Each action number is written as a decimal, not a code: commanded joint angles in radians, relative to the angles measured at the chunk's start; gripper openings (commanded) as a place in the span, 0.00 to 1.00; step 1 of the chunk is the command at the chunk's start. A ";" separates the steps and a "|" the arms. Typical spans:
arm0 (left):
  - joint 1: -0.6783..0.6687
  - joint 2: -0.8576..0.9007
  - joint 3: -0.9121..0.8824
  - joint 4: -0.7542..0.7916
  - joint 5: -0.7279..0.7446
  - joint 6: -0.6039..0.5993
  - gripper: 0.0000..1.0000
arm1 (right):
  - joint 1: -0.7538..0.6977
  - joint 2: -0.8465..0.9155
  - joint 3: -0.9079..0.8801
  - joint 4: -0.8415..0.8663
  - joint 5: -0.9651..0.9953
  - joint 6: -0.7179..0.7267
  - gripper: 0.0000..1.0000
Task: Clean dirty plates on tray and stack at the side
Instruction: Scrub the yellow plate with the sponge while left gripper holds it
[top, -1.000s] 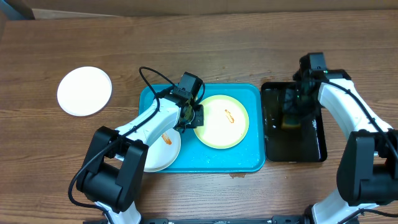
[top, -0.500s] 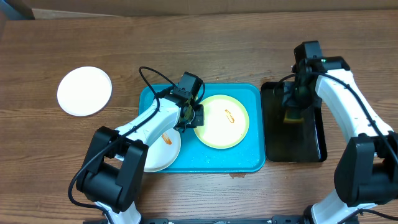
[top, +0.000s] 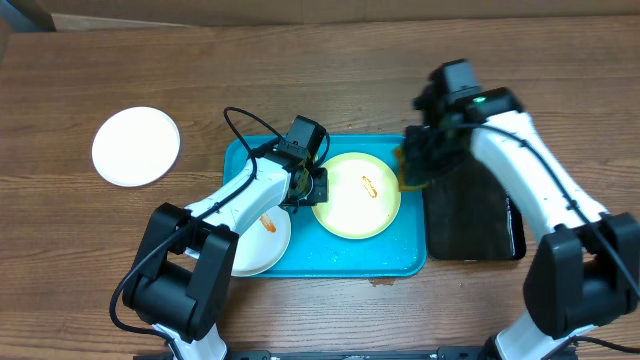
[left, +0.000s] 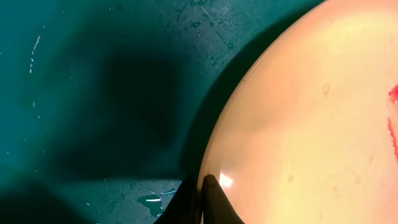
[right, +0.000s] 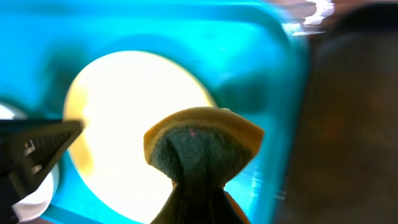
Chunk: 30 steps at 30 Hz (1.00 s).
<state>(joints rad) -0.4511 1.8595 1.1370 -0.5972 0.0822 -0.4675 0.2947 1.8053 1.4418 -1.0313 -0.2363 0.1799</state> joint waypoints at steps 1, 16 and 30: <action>-0.002 0.017 0.004 0.001 0.008 0.011 0.06 | 0.111 -0.008 0.027 0.027 0.127 0.000 0.04; -0.001 0.017 0.004 0.000 0.008 0.011 0.06 | 0.287 -0.001 -0.208 0.349 0.505 -0.032 0.04; -0.001 0.017 0.004 -0.003 0.009 0.012 0.05 | 0.264 0.127 -0.291 0.483 0.440 -0.084 0.04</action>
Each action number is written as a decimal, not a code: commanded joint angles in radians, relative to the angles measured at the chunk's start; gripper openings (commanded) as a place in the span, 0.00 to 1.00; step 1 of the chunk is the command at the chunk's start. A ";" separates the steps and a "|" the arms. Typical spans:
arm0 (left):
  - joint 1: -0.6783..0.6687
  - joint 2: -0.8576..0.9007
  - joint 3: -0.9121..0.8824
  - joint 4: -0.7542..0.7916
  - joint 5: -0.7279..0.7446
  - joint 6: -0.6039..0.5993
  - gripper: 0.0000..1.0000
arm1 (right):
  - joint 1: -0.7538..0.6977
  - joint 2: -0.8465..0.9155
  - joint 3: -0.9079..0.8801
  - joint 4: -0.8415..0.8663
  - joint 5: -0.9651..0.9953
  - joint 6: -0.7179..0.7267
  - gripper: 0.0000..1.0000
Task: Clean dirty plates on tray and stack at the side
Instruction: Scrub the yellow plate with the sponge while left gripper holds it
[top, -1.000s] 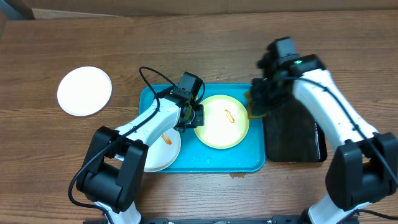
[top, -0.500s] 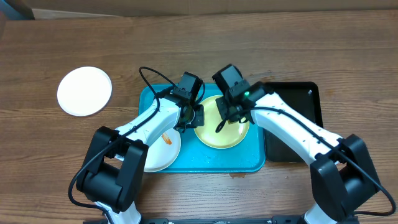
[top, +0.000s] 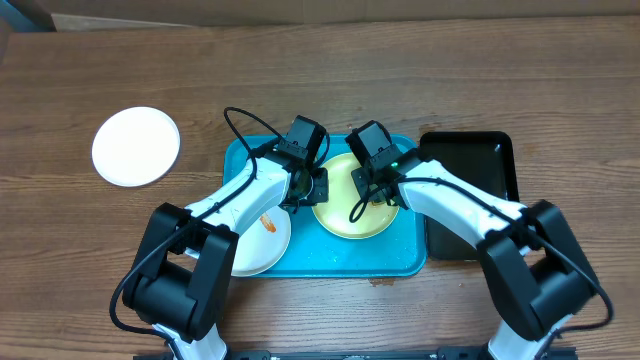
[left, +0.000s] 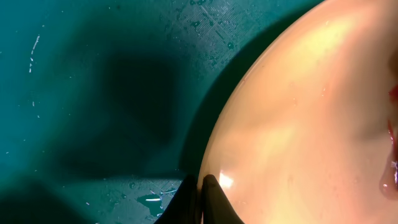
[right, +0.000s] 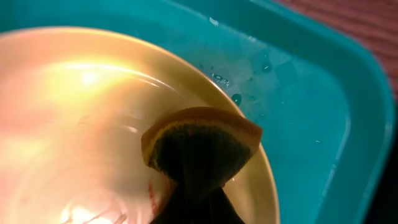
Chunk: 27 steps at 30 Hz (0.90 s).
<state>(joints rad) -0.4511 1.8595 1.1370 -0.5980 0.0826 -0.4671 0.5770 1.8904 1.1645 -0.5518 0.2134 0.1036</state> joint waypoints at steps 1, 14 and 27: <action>-0.001 0.017 0.004 -0.003 0.008 0.011 0.05 | -0.019 0.055 -0.013 0.001 -0.019 -0.008 0.04; -0.001 0.017 0.004 0.003 0.013 0.011 0.05 | -0.016 0.077 0.051 -0.177 -0.424 -0.210 0.04; -0.001 0.017 0.004 0.001 0.013 0.011 0.05 | -0.046 0.077 0.168 -0.192 -0.705 -0.182 0.04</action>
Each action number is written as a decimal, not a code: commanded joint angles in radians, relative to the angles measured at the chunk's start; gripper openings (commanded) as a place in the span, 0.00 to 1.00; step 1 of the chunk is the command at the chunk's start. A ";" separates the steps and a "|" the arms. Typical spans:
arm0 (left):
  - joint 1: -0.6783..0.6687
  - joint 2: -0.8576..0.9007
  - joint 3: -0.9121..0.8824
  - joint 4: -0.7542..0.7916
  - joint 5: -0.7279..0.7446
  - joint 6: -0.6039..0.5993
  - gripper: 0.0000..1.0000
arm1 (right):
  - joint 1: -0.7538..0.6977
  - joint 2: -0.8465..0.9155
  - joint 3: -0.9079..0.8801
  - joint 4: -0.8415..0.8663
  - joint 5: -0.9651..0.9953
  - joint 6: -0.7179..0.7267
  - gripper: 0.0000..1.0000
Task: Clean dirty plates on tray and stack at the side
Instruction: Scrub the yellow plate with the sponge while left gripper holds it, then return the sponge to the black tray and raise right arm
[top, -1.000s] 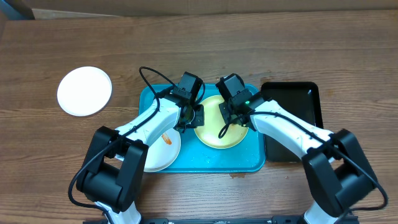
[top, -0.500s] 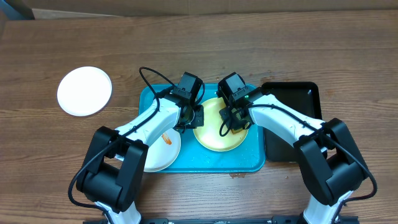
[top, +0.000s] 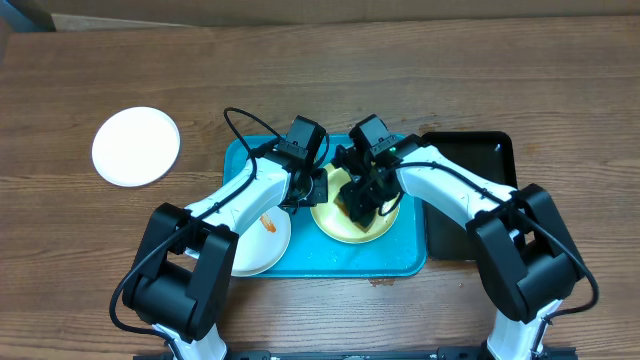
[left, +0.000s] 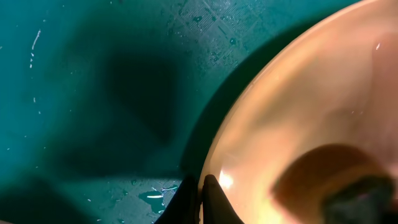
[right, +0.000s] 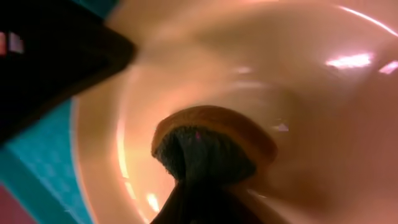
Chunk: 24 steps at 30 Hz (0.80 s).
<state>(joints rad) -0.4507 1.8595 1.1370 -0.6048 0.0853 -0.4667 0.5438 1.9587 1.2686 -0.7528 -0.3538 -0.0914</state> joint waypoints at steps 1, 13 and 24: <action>-0.001 0.017 0.004 0.007 0.010 0.011 0.05 | -0.021 0.008 0.080 0.006 -0.138 0.014 0.04; -0.001 0.017 0.004 0.004 0.009 0.011 0.06 | -0.312 -0.038 0.287 -0.268 -0.016 0.012 0.04; -0.001 0.017 0.004 0.008 0.010 0.011 0.08 | -0.615 -0.045 0.224 -0.414 0.226 0.088 0.04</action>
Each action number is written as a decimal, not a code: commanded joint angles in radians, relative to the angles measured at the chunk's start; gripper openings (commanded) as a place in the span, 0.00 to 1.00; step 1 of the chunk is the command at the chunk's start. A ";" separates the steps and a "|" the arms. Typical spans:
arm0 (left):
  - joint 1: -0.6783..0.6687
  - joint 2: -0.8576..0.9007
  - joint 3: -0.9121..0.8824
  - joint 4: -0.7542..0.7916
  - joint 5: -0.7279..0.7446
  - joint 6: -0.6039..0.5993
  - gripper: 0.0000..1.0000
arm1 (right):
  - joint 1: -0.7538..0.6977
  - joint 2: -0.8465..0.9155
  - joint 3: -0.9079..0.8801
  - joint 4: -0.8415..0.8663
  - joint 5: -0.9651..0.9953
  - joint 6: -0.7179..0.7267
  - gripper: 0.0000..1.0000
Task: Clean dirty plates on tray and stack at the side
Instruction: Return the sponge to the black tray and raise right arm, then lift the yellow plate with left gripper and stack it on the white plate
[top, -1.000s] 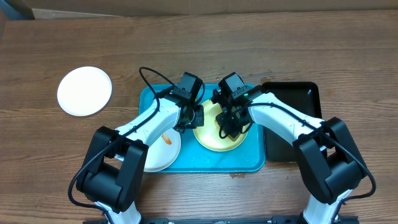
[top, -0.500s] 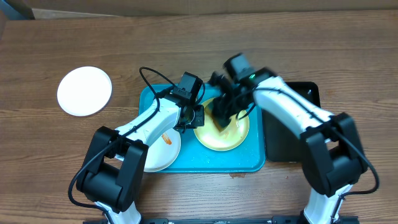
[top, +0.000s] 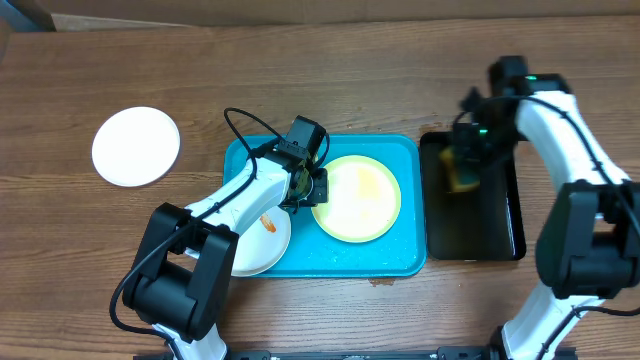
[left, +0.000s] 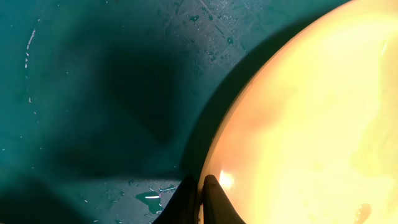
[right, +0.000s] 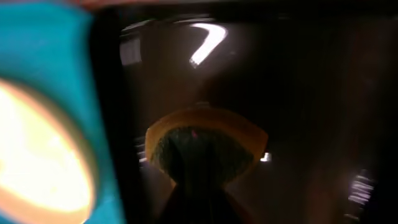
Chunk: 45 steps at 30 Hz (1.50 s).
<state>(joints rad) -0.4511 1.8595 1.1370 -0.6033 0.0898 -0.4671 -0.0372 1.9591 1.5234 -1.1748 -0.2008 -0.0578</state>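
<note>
A yellow plate (top: 357, 197) lies in the blue tray (top: 405, 262), its face free of red smears. My left gripper (top: 310, 186) is shut on the yellow plate's left rim (left: 214, 162). A white plate (top: 262, 238) with an orange-red smear lies at the tray's left end, partly under the left arm. My right gripper (top: 466, 158) is shut on a yellow-and-green sponge (right: 203, 144) and hangs over the black tray (top: 470, 235). A clean white plate (top: 135, 146) rests on the table at the far left.
The black tray sits directly right of the blue tray. A strip of cardboard runs along the table's far edge. Water droplets speckle the blue tray floor (left: 149, 199).
My right gripper, with the sponge, was on the yellow plate; it is now over the black tray. The plate's face shows no red smear. The left gripper still pinches the rim.
The right gripper held the sponge beside the blue tray's right edge while a red smear marked the yellow plate. Then the sponge was on the plate at two moments. Now the sponge is over the black tray and the smear is gone. The left gripper held the rim throughout.
</note>
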 joint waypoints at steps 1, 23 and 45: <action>-0.001 0.017 0.004 0.007 0.005 0.011 0.08 | -0.044 -0.045 -0.043 0.015 0.073 0.058 0.04; -0.001 0.017 0.004 0.002 0.008 0.011 0.27 | -0.125 -0.046 0.168 0.085 0.073 0.168 0.56; 0.093 0.014 0.488 -0.356 0.011 0.132 0.04 | -0.338 -0.042 0.171 0.073 0.073 0.166 1.00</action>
<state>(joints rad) -0.3862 1.8759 1.4513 -0.8948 0.1143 -0.3840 -0.3771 1.9347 1.6810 -1.1069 -0.1265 0.1043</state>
